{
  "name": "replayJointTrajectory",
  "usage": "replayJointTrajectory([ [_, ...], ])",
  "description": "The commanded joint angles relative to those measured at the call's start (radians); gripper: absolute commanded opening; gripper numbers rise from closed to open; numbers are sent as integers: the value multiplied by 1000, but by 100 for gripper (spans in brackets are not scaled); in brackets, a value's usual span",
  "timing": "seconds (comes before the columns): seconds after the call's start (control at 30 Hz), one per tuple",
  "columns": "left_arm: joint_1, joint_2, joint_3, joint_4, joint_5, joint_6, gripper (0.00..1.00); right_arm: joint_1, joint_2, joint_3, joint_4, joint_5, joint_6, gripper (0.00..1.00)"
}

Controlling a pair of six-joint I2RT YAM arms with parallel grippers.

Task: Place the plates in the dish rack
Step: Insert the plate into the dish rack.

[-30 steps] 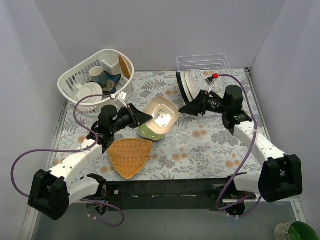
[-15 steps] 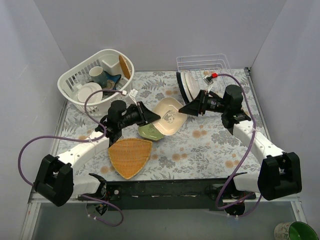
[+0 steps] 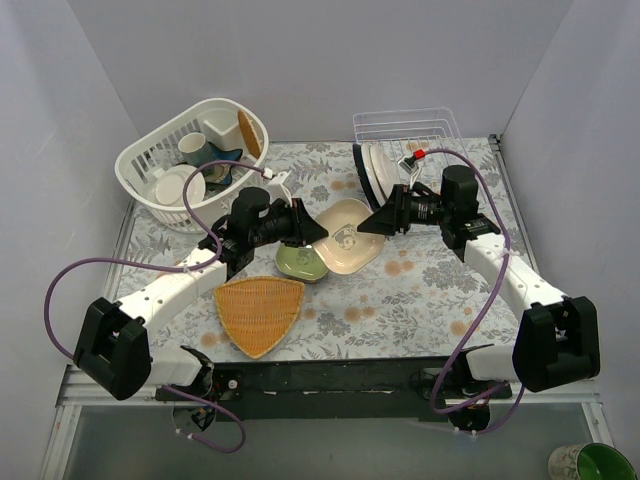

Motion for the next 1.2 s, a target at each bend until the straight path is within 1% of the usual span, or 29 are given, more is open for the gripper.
replayJointTrajectory([
  [0.0, 1, -29, 34, -53, -29, 67, 0, -2, 3, 41, -18, -35, -30, 71],
  [0.03, 1, -30, 29, -51, -31, 68, 0, -1, 4, 36, -7, -42, -22, 67],
  [0.13, 1, -32, 23, -39, -28, 67, 0, -2, 6, 22, 29, -56, 4, 63],
  [0.57, 1, 16, 106, -13, 6, 79, 0, -2, 20, -1, 66, -105, 37, 63],
  [0.67, 1, 28, 124, -13, 15, 84, 0, -1, 23, -2, 65, -113, 37, 61],
  [0.77, 1, 33, 130, -11, 18, 84, 0, -1, 21, -4, 68, -116, 39, 51],
  [0.8, 1, 34, 130, -11, 21, 84, 0, -1, 21, -4, 68, -116, 39, 44],
  [0.87, 1, 33, 129, -13, 21, 84, 0, -1, 23, -4, 69, -116, 41, 36],
  [0.9, 1, 31, 126, -13, 21, 85, 0, -1, 23, -4, 69, -114, 41, 28],
  [0.97, 1, 28, 120, -13, 18, 87, 0, -2, 26, -4, 72, -114, 47, 20],
  [1.0, 1, 25, 118, -11, 15, 88, 0, -2, 27, -4, 74, -114, 48, 13],
  [1.03, 1, 25, 118, -13, 17, 87, 2, -1, 27, -4, 77, -114, 51, 10],
  [1.07, 1, 27, 115, -13, 15, 87, 12, -1, 26, -4, 80, -114, 54, 8],
  [1.13, 1, 22, 111, -13, 12, 85, 27, -1, 26, -4, 82, -113, 53, 5],
  [1.17, 1, 22, 107, -11, 8, 85, 37, -2, 23, -4, 80, -113, 54, 5],
])
